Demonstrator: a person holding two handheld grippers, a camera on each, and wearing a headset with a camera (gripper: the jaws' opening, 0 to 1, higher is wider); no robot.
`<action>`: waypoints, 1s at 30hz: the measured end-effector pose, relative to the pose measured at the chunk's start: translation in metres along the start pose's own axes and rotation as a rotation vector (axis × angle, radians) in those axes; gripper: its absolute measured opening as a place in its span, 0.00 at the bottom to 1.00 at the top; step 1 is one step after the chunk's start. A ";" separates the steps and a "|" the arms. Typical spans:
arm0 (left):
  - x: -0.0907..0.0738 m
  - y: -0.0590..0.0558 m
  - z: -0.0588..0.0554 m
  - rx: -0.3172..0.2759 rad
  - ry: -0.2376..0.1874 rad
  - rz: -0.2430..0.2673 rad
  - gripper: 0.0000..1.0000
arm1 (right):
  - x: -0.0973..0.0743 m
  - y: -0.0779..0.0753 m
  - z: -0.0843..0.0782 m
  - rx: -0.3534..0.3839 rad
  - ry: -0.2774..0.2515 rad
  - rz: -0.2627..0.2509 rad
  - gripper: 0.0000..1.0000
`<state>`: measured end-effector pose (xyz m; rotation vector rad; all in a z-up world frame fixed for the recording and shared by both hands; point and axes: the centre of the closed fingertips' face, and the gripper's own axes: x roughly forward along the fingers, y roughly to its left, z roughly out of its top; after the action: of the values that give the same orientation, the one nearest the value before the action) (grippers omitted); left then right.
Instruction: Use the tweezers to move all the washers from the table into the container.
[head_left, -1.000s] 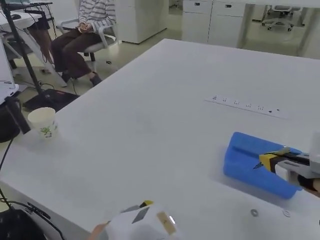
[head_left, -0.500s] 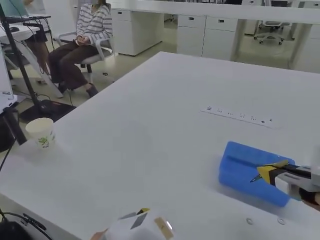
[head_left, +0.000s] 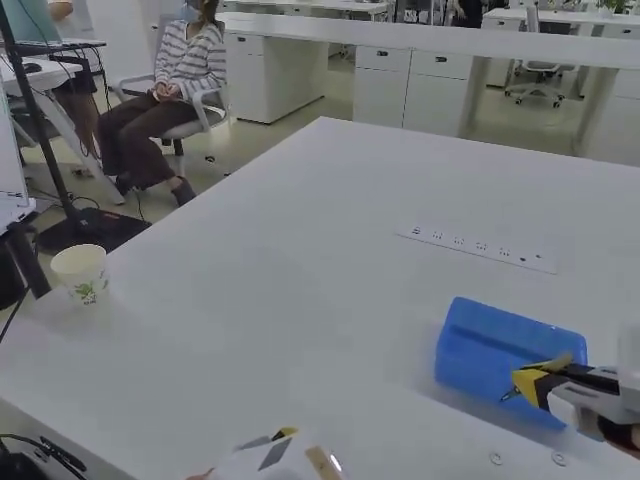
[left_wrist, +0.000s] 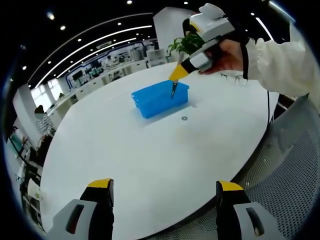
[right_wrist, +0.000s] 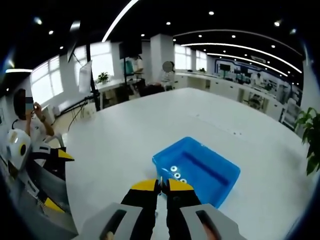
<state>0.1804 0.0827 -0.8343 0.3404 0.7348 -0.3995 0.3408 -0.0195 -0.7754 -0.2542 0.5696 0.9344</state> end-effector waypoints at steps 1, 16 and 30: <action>0.000 0.000 0.000 0.001 0.001 -0.001 0.86 | 0.000 0.000 -0.002 0.001 0.004 0.001 0.02; 0.000 0.000 0.001 -0.005 -0.005 0.002 0.85 | 0.003 0.007 -0.028 0.005 0.063 0.012 0.03; 0.000 0.001 0.001 -0.003 -0.001 0.004 0.85 | 0.007 0.003 -0.044 0.011 0.095 0.023 0.03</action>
<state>0.1811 0.0835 -0.8336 0.3390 0.7333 -0.3945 0.3262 -0.0318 -0.8155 -0.2832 0.6661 0.9451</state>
